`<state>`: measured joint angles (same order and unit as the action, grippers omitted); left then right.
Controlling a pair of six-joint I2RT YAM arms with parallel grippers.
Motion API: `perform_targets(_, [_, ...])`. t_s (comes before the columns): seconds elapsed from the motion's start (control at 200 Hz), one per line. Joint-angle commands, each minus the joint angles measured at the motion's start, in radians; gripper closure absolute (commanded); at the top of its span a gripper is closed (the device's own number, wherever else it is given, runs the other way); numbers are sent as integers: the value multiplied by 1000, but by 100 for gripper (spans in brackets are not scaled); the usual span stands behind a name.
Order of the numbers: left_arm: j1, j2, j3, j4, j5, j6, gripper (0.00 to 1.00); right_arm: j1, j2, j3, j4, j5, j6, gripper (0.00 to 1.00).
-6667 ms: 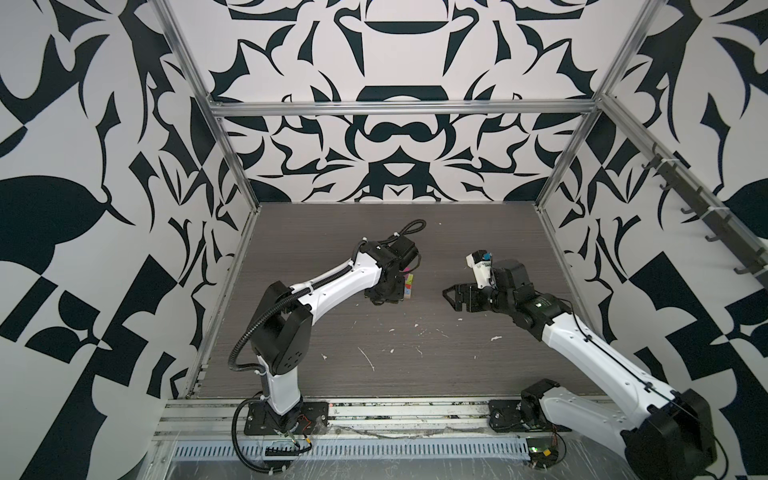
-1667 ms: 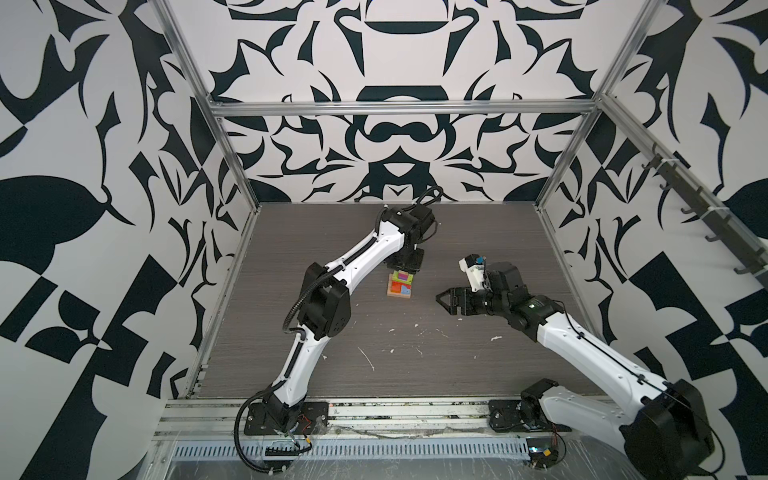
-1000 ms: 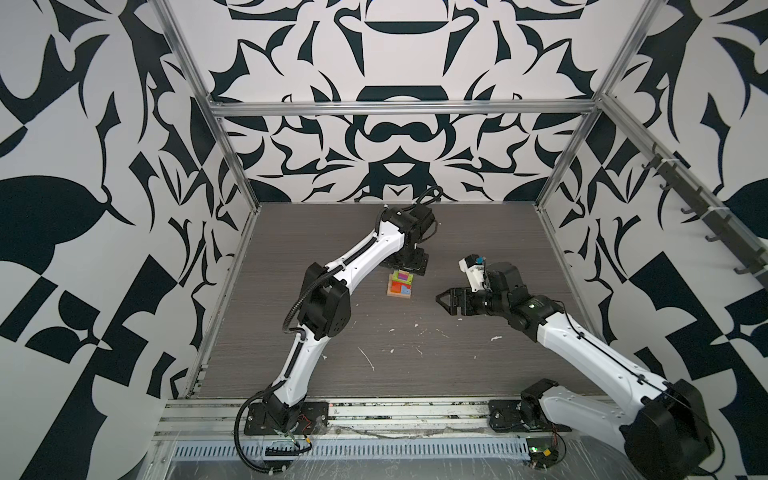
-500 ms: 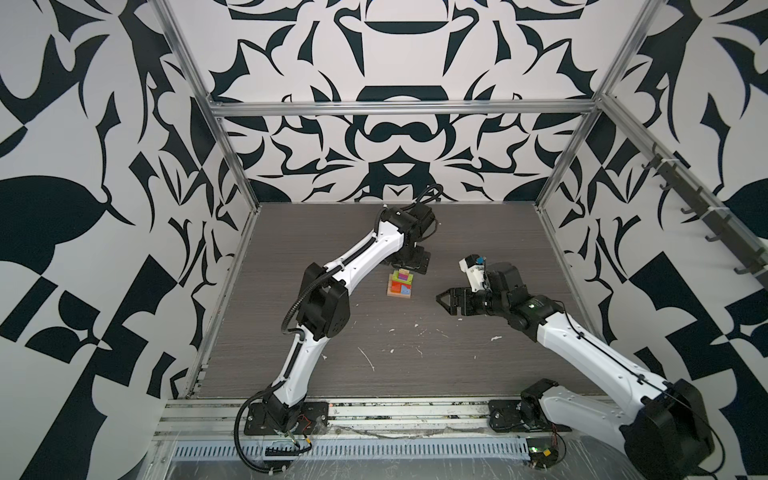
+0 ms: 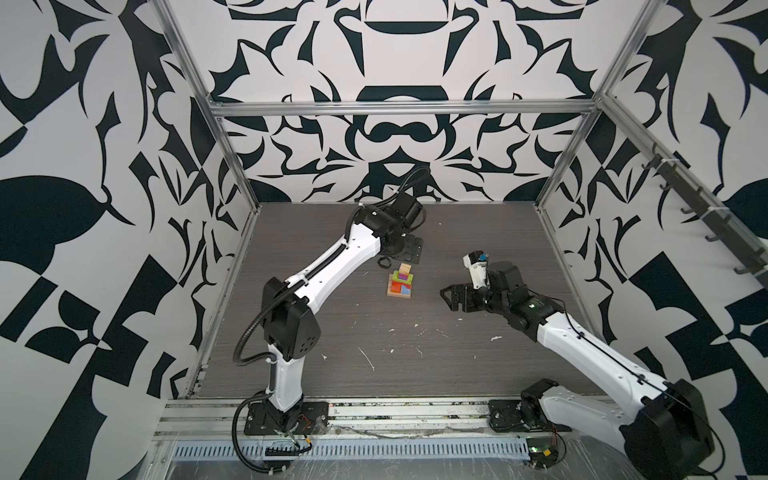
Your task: Build the wood block tower
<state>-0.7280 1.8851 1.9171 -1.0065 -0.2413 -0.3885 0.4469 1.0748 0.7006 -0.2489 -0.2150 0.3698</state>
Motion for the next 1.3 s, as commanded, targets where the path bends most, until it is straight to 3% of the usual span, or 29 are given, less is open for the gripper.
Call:
perform_targets(0.0, [33, -102, -97, 99, -49, 2, 0, 3, 5, 49, 48, 45, -65, 5])
perform_targets(0.37, [230, -419, -538, 474, -65, 22, 1, -1, 3, 39, 110, 170, -187, 3])
perform_targets(0.525, [321, -499, -719, 614, -95, 101, 0, -28, 20, 31, 139, 274, -217, 4])
perform_targets(0.665, [427, -524, -843, 703, -127, 153, 1, -63, 4, -36, 255, 372, -223, 2])
perform_targets(0.81, [575, -550, -972, 811, -59, 168, 0, -109, 15, -111, 385, 478, -272, 0])
perform_targets(0.99, [695, -643, -1212, 1126, -18, 228, 1, -129, 76, -174, 522, 542, -361, 0])
perform_targets(1.11, [733, -664, -1363, 1324, -16, 261, 1, -134, 112, -218, 630, 567, -368, 0])
perform_targets(1.295, [755, -641, -1458, 1506, -35, 258, 0, -145, 196, -255, 754, 665, -391, 0])
